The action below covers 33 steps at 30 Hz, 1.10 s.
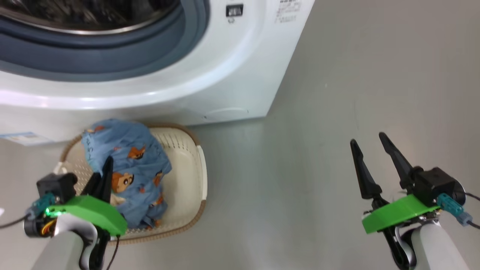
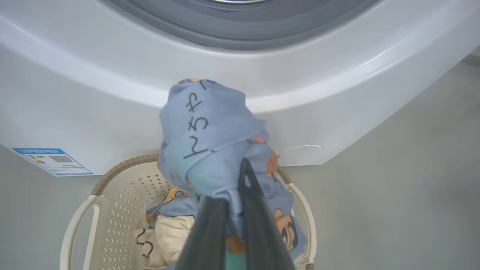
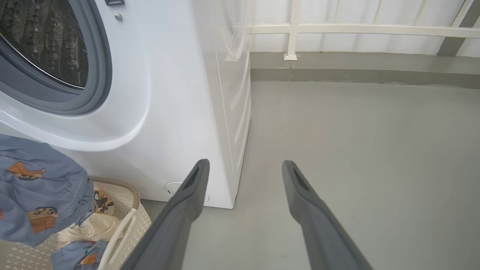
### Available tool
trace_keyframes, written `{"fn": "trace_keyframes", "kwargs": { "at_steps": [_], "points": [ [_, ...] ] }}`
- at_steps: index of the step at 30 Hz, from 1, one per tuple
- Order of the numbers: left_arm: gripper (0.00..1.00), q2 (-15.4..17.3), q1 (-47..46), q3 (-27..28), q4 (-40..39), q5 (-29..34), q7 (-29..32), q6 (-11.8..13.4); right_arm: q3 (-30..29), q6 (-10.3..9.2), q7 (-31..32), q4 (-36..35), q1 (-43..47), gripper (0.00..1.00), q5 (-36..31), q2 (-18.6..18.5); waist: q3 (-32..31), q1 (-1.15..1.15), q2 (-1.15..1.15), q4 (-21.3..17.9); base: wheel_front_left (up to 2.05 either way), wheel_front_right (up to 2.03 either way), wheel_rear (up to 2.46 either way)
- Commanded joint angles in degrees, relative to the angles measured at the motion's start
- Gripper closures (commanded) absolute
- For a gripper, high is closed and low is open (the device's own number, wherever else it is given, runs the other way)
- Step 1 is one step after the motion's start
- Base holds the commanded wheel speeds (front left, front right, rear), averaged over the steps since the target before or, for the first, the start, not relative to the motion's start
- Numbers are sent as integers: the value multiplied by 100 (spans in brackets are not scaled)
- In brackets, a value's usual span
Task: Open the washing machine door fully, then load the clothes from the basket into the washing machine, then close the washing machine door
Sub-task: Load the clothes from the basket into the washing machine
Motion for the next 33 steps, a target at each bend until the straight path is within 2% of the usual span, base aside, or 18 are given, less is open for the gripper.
{"fn": "trace_keyframes", "kwargs": {
  "at_steps": [1,15,22,28,33],
  "points": [
    [100,154,156,310,-212,140,-37,-13,93,14,-27,-97,180,0,44,-66,-513,0,0,156,0,0,0],
    [100,-95,1542,1433,-1670,974,-37,-13,-188,14,-27,-125,845,0,128,-202,-1226,0,0,363,0,0,0],
    [100,-390,2251,1961,-2530,1376,-37,-13,-319,14,-27,-150,1104,0,140,-221,-1402,0,0,397,0,0,0],
    [100,-625,2707,2204,-3053,1583,-37,-13,-391,14,-27,-206,1259,0,133,-173,-1441,0,0,367,0,0,0],
    [100,-679,2788,2191,-3248,1699,-37,-13,-428,14,-27,-237,1282,0,133,-145,-1365,0,0,369,0,0,0]
  ]
}}
